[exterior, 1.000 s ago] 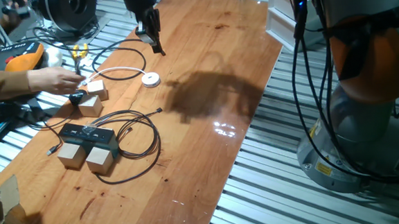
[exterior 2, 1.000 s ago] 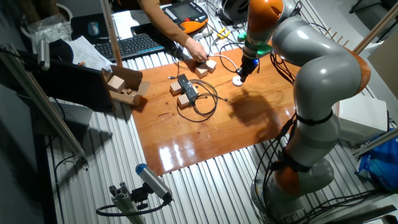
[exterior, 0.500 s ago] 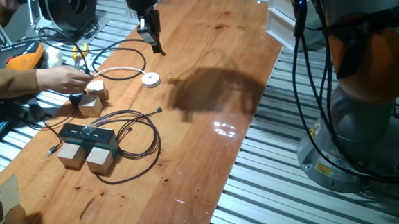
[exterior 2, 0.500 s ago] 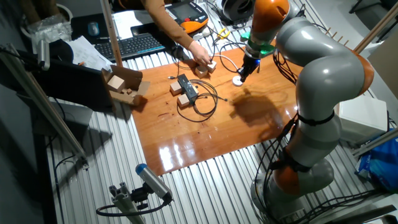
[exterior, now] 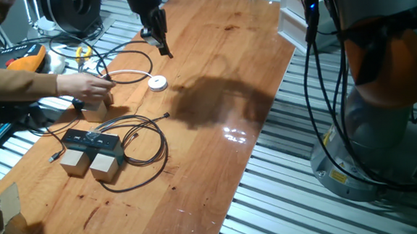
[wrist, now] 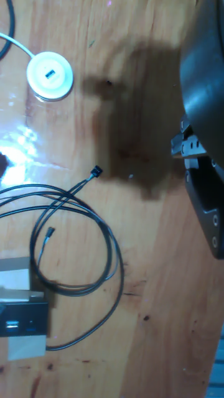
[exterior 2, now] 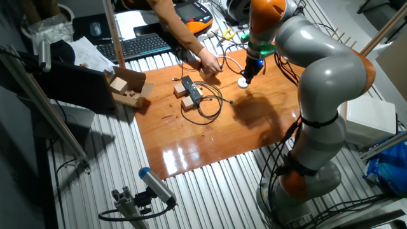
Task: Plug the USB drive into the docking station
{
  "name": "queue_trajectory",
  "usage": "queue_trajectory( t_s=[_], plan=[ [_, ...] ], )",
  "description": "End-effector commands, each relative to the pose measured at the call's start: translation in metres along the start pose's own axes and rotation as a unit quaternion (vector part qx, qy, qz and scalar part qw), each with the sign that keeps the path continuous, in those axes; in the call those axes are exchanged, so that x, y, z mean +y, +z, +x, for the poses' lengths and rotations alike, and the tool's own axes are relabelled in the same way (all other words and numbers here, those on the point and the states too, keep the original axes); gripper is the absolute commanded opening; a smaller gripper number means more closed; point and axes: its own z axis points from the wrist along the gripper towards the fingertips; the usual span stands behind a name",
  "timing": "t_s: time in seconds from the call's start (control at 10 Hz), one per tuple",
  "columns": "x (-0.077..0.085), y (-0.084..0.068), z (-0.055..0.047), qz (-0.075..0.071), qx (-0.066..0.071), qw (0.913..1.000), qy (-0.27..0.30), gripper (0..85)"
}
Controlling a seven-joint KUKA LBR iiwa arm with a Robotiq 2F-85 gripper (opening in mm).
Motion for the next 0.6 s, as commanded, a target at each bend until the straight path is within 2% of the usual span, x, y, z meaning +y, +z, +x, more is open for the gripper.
queue_trajectory(
  t_s=[0.0, 0.1, 0.2, 0.3, 0.4, 0.5],
  plan=[
    [0.0002, -0.0001, 0.0000, -0.005, 0.005, 1.0000, -0.004, 17.0],
    [0.0002, -0.0001, 0.0000, -0.008, 0.010, 0.9999, -0.006, 17.0],
    [0.0002, -0.0001, 0.0000, -0.009, 0.001, 0.9999, -0.005, 17.0],
    [0.0002, -0.0001, 0.0000, -0.025, -0.045, 0.9986, 0.009, 34.0],
    [0.0002, -0.0001, 0.0000, -0.014, -0.106, 0.9942, 0.012, 34.0],
    [0.0002, -0.0001, 0.0000, -0.007, -0.127, 0.9916, 0.020, 34.0]
  ],
)
